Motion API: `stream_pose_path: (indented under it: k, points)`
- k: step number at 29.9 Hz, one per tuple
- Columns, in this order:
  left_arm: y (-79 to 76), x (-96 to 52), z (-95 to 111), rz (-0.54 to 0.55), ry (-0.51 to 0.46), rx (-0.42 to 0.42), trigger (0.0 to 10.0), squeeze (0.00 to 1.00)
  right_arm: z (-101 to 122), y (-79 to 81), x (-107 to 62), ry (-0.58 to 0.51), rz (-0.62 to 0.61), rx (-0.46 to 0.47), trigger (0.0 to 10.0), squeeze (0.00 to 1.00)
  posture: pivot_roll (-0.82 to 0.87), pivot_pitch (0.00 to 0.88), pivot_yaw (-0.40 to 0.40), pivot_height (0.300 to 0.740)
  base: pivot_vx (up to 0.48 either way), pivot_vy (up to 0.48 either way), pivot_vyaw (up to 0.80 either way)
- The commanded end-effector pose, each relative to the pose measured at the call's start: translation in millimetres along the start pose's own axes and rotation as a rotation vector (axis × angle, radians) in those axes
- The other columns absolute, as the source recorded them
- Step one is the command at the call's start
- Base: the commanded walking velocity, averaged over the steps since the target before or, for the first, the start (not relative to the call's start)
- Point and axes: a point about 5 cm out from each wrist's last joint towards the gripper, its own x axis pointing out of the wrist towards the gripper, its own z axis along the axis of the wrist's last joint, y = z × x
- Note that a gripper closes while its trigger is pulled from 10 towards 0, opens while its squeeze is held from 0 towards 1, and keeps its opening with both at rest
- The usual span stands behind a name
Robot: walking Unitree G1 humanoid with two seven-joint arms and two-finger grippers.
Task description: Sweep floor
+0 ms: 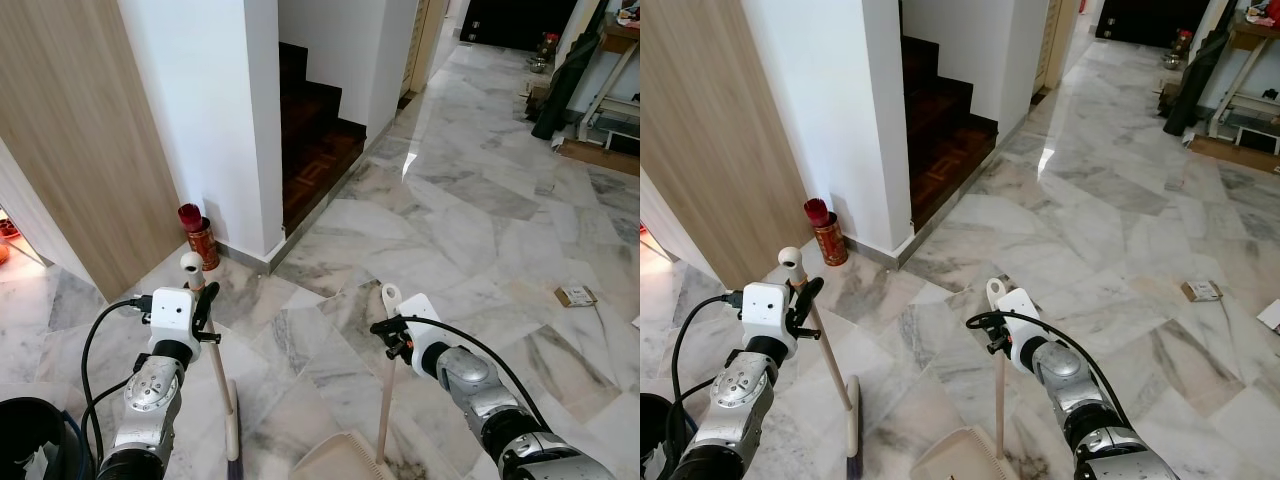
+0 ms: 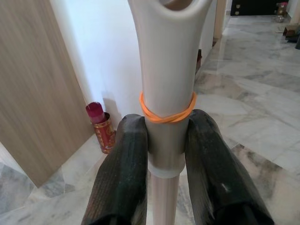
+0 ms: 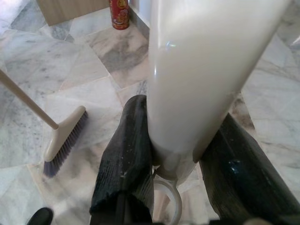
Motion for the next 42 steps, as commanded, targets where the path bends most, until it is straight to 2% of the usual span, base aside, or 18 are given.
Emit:
stream_pose_path:
  k: [1,2,4,5,6,10,13,15,21,22,23,35,42]
  points:
    - [0.2,4.5,5.0,-0.016,-0.015,0.016,10.0,0.0,-21.1,-1.7,-6.0,0.114,-0.015,-0.051,10.0,0.0,0.14,0.0,-0.028,0.74,0.0,0.0,0.0]
    - [0.2,4.5,5.0,-0.016,-0.015,0.016,10.0,0.0,-21.1,-1.7,-6.0,0.114,-0.015,-0.051,10.0,0.0,0.14,0.0,-0.028,0.74,0.0,0.0,0.0]
    - [0.5,4.5,5.4,-0.012,-0.017,0.02,10.0,0.0,-9.8,-14.9,-5.8,0.053,-0.185,-0.024,10.0,0.0,0.14,0.0,-0.028,0.74,0.0,0.0,0.0]
    - [0.7,4.3,5.4,-0.008,-0.018,0.022,10.0,0.0,-4.6,-20.3,-6.1,0.011,-0.254,0.043,10.0,0.0,0.13,0.0,-0.027,0.74,0.0,0.0,0.0]
    - [0.7,4.3,5.4,-0.008,-0.018,0.022,10.0,0.0,-4.6,-20.3,-6.1,0.011,-0.254,0.043,10.0,0.0,0.13,0.0,-0.027,0.74,0.0,0.0,0.0]
    - [2.0,4.2,6.4,0.009,-0.027,0.028,10.0,0.0,5.7,-33.0,-10.0,-0.109,-0.449,0.2,10.0,0.0,0.14,0.0,-0.028,0.74,0.0,0.0,0.0]
    - [2.6,4.4,6.8,0.014,-0.029,0.03,10.0,0.0,7.6,-34.7,-11.2,-0.147,-0.496,0.246,10.0,0.0,0.14,0.0,-0.03,0.74,0.0,0.0,0.0]
    - [4.0,4.4,7.6,0.03,-0.035,0.036,10.0,0.0,8.5,-33.3,-11.7,-0.205,-0.537,0.343,10.0,0.0,0.14,0.0,-0.031,0.74,0.0,0.0,0.0]
    - [4.5,4.6,8.1,0.042,-0.039,0.04,10.0,0.0,7.4,-34.3,-14.8,-0.247,-0.609,0.391,10.0,0.0,0.14,0.0,-0.032,0.74,0.0,0.0,0.0]
    - [5.7,4.7,8.7,0.059,-0.044,0.045,10.0,0.0,2.2,-36.2,-18.2,-0.267,-0.674,0.479,10.0,0.0,0.13,0.0,-0.034,0.74,0.0,0.0,0.0]
    - [6.0,4.8,8.9,0.064,-0.045,0.046,10.0,0.0,1.0,-36.7,-19.2,-0.273,-0.691,0.502,10.0,0.0,0.14,0.0,-0.036,0.74,0.0,0.0,0.0]
    - [6.3,2.6,5.9,0.07,-0.036,0.026,10.0,0.0,-0.6,-35.8,-20.1,-0.265,-0.688,0.435,10.0,0.0,0.14,0.0,-0.042,0.74,0.0,0.0,0.0]
    - [-6.8,1.6,6.3,0.023,-0.044,-0.028,10.0,0.0,0.9,-38.0,-21.1,-0.256,-0.644,0.34,10.0,0.0,0.12,0.0,-0.065,0.74,0.0,0.0,0.0]
